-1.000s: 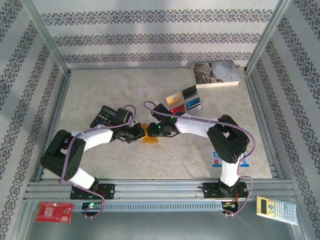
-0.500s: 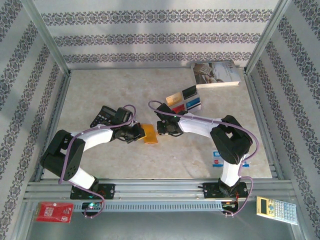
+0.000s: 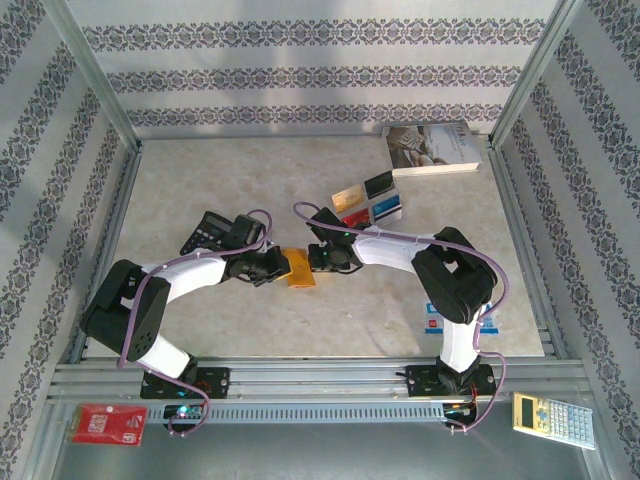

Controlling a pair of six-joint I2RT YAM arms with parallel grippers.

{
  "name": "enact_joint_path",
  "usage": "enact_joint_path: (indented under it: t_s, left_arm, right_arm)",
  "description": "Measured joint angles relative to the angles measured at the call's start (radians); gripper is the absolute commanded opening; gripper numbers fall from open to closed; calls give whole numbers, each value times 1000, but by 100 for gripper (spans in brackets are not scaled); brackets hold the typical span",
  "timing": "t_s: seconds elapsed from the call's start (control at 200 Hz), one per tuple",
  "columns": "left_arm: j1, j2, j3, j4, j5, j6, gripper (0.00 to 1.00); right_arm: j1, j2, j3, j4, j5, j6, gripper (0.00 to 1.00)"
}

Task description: Take the credit cards out of the card holder

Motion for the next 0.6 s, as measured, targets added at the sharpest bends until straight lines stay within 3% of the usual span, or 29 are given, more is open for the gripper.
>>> enact_joint_path:
  t_s: [0.11, 0.205, 0.6]
  left_arm:
    - [1, 0, 6, -33, -43, 12, 44]
    - [6, -14, 10, -68, -84, 11, 54]
    - [106, -165, 16, -135, -199, -8, 76]
  right_arm:
    - [-3, -5, 0, 10, -1, -17, 0]
    - [-5, -32, 0, 10, 8, -37, 0]
    - [6, -207, 14, -12, -31, -85, 0]
